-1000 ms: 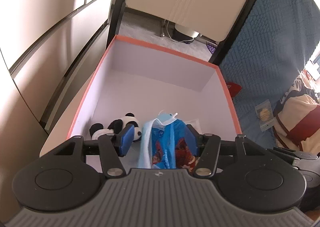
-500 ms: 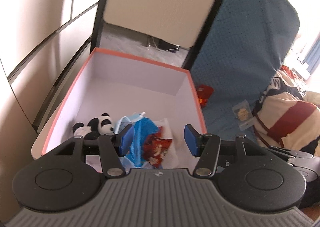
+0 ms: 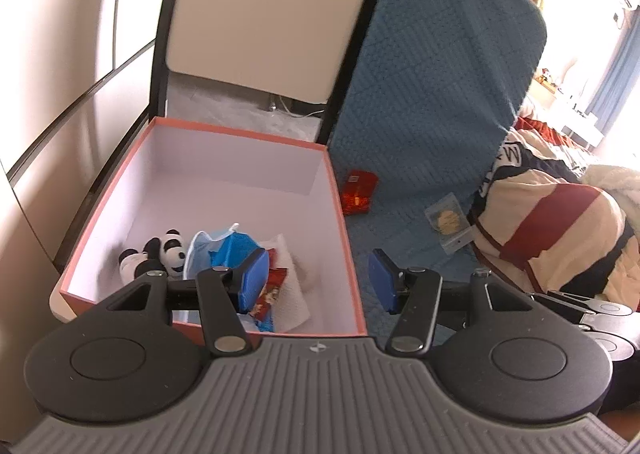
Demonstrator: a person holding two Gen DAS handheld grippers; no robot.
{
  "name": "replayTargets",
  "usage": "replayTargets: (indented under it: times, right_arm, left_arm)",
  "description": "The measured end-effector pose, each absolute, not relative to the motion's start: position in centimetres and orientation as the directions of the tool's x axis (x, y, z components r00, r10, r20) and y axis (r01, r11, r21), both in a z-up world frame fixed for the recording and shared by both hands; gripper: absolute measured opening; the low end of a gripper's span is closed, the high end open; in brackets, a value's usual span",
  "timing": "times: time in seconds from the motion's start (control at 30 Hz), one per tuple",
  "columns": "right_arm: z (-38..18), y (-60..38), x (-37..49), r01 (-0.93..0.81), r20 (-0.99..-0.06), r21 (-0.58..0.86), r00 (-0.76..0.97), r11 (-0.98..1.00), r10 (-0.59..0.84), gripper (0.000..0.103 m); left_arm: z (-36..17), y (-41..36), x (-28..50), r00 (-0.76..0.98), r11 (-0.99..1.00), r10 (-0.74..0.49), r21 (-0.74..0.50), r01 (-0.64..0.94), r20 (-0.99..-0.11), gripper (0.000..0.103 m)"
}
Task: Organize soft objects
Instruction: 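Move both grippers back from the box toward the seat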
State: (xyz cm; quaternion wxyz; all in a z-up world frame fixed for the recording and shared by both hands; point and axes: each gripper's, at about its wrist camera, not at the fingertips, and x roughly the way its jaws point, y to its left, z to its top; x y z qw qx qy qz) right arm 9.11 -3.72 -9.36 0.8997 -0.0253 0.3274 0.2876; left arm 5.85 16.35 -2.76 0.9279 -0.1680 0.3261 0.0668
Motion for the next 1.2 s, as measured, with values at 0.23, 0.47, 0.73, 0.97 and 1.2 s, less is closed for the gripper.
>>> replayTargets:
  times: [0.23,0.47,0.73,0.97,1.2]
  right_arm:
    - [-8.6,-7.2,7.5,-0.513,-0.582,0.117,0.659,0.851,0.477,0.062]
    - [-8.4,-10.7,5.8,-0.475,-0.565,0.114,0.691,0.873,0.450,0.062]
    - [-8.6,-13.6,4.0,-0.442,-0.550,0.103,0.721,0.891,0.421,0.062]
    - [-8.9,-15.8,2.6,-0.422,-0.540,0.094,0.739,0.902,0.403,0.062]
    - [-9.4,-17.7,1.1,-0.398,-0.532,0.073,0.760,0.914,0.374,0.062]
  left_arm:
    - [-1.9,12.9,4.8,0.796,0.945,-0.007,-0.264,-0.192,-0.605,0.061]
    - [-1.5,9.6,3.7,0.805,0.954,-0.032,-0.259,-0.152,-0.592,0.061]
    - [-1.3,6.7,2.4,0.813,0.961,-0.069,-0.257,-0.102,-0.579,0.061]
    - [-1.4,4.6,0.8,0.818,0.962,-0.098,-0.265,-0.069,-0.567,0.061]
    - [-1.9,3.0,-0.2,0.817,0.961,-0.118,-0.271,-0.048,-0.564,0.061]
